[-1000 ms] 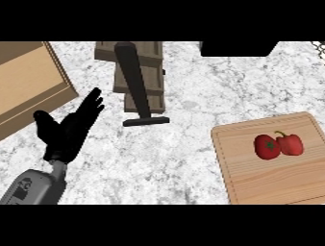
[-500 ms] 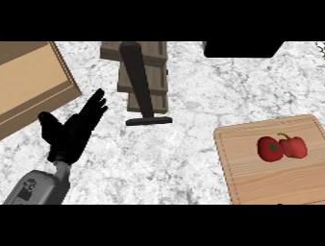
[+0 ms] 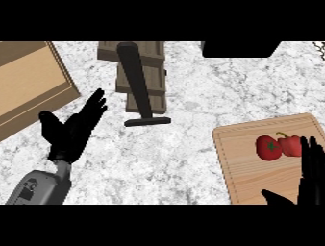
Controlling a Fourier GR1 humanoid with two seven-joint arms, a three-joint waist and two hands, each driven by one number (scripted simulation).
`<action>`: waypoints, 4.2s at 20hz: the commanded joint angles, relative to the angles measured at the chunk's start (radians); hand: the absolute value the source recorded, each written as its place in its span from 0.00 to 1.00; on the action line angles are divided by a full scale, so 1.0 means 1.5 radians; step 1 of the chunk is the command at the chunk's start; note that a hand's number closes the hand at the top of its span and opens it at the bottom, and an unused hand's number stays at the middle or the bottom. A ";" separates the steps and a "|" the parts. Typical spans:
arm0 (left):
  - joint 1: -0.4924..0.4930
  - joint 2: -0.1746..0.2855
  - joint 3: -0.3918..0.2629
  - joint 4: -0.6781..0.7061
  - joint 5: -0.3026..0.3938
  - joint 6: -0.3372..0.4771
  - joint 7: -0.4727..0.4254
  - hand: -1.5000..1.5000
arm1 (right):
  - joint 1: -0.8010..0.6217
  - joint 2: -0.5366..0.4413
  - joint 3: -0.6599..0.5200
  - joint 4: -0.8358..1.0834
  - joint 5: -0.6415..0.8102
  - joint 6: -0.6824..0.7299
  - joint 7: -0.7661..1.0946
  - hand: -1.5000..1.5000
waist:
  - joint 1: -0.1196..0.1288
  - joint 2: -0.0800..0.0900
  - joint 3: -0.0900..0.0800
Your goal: Pick the bell pepper from the cutting board and place it in the tiered basket
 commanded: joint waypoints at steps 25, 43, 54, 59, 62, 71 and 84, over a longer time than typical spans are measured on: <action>0.028 -0.080 0.094 -0.013 -0.085 -0.084 0.009 0.50 | -0.125 -0.043 -0.138 0.257 -0.106 -0.140 -0.098 0.00 | -0.001 -0.001 0.000; 0.014 -0.120 0.111 -0.005 -0.126 -0.104 0.032 0.50 | -0.310 -0.087 -0.192 0.521 -0.159 -0.196 -0.157 0.00 | 0.001 0.000 0.000; 0.031 -0.094 0.147 -0.027 -0.102 -0.149 0.038 0.50 | -0.294 -0.080 -0.159 0.596 -0.173 -0.255 -0.288 1.00 | 0.000 0.000 0.000; 0.020 -0.131 0.136 0.034 -0.142 -0.120 -0.015 0.50 | -0.296 -0.074 -0.158 0.550 -0.211 -0.270 -0.313 1.00 | -0.002 0.000 0.000; 0.041 -0.125 0.125 -0.048 -0.137 -0.124 0.051 0.50 | -0.264 -0.075 -0.162 0.508 -0.255 -0.271 -0.343 1.00 | -0.002 -0.001 0.000; 0.041 -0.104 0.148 -0.010 -0.135 -0.127 0.025 0.50 | -0.261 0.032 0.058 0.309 -0.064 0.103 0.012 1.00 | -0.017 -0.017 -0.010; 0.050 -0.104 0.153 -0.003 -0.127 -0.128 0.040 0.50 | -0.506 0.034 0.149 -0.188 -0.134 0.378 0.404 1.00 | -0.032 -0.028 -0.007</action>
